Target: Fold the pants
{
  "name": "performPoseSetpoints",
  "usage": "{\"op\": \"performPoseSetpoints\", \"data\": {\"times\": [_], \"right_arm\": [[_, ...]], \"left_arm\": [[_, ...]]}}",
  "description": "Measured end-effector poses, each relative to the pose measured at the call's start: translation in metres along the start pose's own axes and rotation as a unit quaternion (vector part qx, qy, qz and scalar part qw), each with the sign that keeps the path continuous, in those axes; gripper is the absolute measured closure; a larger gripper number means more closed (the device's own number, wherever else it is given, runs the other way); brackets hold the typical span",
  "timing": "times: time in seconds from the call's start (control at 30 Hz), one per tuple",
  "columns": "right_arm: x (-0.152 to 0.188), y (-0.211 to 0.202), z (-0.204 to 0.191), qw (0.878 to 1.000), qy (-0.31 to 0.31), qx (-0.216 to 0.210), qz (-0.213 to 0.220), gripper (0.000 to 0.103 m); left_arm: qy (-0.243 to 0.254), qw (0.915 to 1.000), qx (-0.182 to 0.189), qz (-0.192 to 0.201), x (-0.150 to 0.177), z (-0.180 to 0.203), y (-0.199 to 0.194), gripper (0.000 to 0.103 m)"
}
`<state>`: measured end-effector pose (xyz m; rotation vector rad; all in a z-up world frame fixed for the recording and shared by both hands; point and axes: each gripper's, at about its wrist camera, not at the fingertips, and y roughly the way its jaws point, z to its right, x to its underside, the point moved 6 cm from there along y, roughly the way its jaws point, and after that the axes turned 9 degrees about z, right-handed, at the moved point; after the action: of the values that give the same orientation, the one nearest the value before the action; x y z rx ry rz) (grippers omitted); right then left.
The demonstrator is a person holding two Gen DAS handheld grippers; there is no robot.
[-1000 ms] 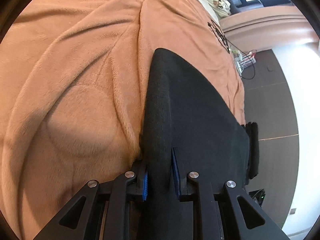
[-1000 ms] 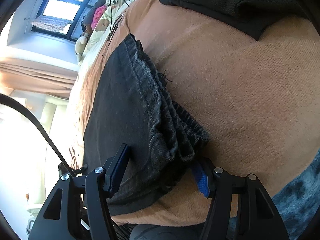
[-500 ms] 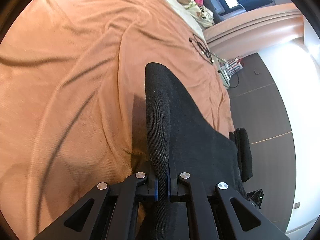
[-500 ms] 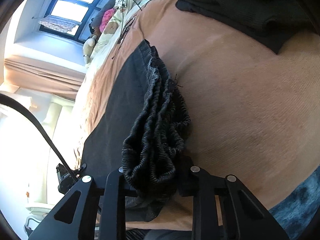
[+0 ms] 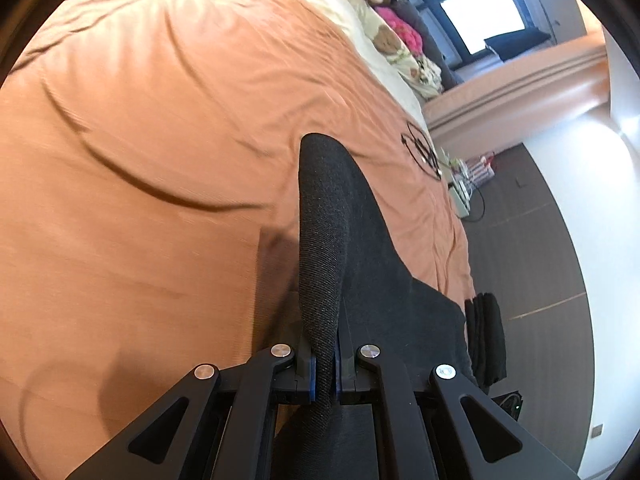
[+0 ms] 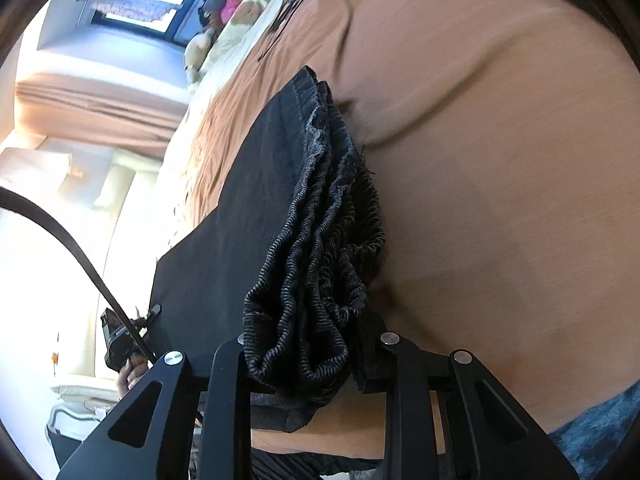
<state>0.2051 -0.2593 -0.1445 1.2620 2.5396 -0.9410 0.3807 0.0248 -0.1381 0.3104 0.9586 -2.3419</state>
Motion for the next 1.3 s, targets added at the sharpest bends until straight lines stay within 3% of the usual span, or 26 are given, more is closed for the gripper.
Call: {"op": "performPoseSetpoints", "data": {"times": [0.53, 0.7, 0.77, 0.83, 1.1, 1.3], "right_arm": [[-0.010, 0.053, -0.026, 0.998, -0.041, -0.012, -0.048, 0.081], [-0.021, 0.056, -0.015, 0.996, -0.061, 0.041, -0.051, 0.075], [-0.025, 0.052, -0.015, 0.995, -0.075, 0.046, -0.048, 0.073], [-0.029, 0.048, -0.013, 0.993, -0.092, 0.059, -0.046, 0.068], [-0.040, 0.029, -0.008, 0.991, -0.104, 0.084, -0.021, 0.065], [-0.050, 0.014, -0.020, 0.986, -0.133, 0.100, 0.022, 0.065]], "left_arm": [[-0.015, 0.9987, -0.030, 0.038, -0.032, -0.047, -0.043, 0.097], [-0.039, 0.9971, -0.062, 0.019, -0.019, -0.069, -0.039, 0.089], [-0.043, 0.9964, -0.069, 0.021, -0.014, -0.077, -0.044, 0.074], [-0.051, 0.9960, -0.069, 0.025, -0.009, -0.083, -0.050, 0.069], [-0.066, 0.9940, -0.084, 0.021, 0.021, -0.107, -0.072, 0.068], [-0.090, 0.9930, -0.074, 0.021, 0.053, -0.121, -0.091, 0.064]]}}
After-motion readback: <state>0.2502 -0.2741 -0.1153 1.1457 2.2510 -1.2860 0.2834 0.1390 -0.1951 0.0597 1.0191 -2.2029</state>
